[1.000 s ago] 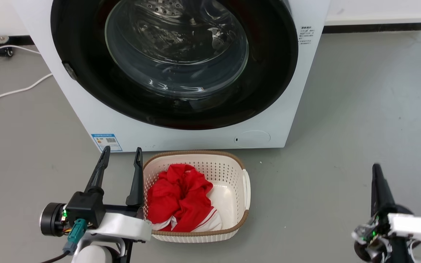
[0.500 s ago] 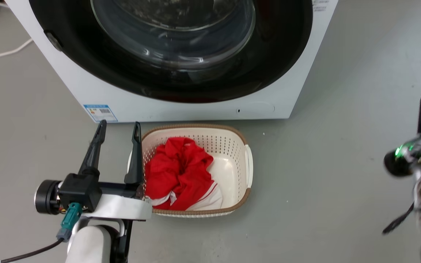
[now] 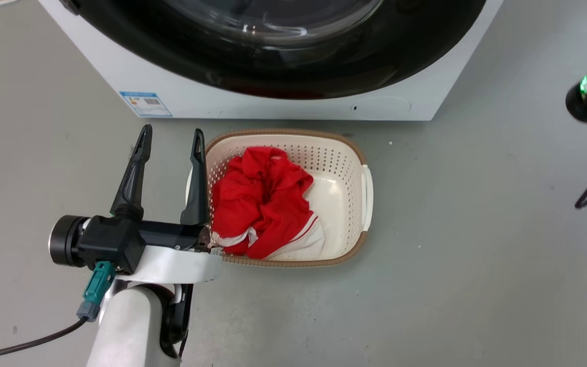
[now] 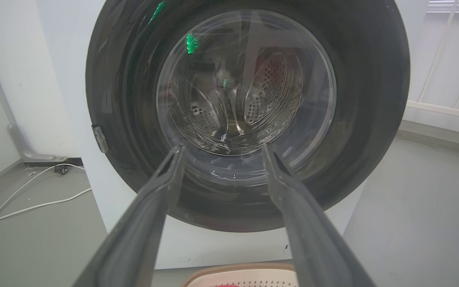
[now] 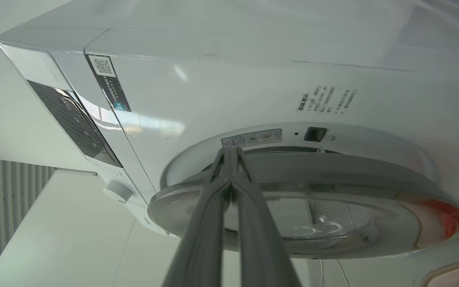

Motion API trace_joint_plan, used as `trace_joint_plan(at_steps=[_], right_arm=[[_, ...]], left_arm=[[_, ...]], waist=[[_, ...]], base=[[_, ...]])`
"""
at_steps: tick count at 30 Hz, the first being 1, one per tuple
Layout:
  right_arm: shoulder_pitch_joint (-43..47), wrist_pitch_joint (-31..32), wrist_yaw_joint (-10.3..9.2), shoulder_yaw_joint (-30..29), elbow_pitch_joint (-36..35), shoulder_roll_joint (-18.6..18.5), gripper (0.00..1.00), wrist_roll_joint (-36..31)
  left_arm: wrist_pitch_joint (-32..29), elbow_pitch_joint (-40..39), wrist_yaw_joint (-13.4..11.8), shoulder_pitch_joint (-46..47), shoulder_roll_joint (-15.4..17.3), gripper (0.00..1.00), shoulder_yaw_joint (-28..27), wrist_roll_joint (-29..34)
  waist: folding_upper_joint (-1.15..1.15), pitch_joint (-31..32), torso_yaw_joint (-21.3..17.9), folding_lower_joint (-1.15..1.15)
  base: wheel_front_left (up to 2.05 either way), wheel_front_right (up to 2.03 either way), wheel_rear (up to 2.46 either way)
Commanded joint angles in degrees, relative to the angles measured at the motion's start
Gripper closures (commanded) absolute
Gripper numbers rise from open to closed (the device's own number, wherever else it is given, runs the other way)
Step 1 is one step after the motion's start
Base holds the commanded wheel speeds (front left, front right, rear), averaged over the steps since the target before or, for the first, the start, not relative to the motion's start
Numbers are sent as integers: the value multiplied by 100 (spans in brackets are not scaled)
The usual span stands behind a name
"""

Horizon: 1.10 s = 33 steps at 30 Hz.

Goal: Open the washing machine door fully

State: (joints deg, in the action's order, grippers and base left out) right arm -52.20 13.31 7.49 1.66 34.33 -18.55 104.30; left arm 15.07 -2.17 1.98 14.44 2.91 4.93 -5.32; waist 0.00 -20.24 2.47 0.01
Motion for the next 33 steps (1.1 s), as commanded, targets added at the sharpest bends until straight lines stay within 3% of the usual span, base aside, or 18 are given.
trace_joint_plan(at_steps=[1, 19, 33], right_arm=[[-217, 87, 0, 93, 128, -40, 100, -55], [-1984, 554, 0, 1085, 1681, 130, 100, -765], [-2021, 1419, 0, 1305, 1613, 205, 100, -721]], left_arm=[[15, -41, -32, 64, -3, 0, 22, -38], [15, -143, -79, 378, -4, 0, 314, -38], [15, -97, -148, 482, -4, 0, 407, -75]], waist=[[0, -114, 71, -1], [0, -682, 206, -1], [0, -839, 166, -1]], base=[[0, 0, 0], [0, 0, 0], [0, 0, 0]])
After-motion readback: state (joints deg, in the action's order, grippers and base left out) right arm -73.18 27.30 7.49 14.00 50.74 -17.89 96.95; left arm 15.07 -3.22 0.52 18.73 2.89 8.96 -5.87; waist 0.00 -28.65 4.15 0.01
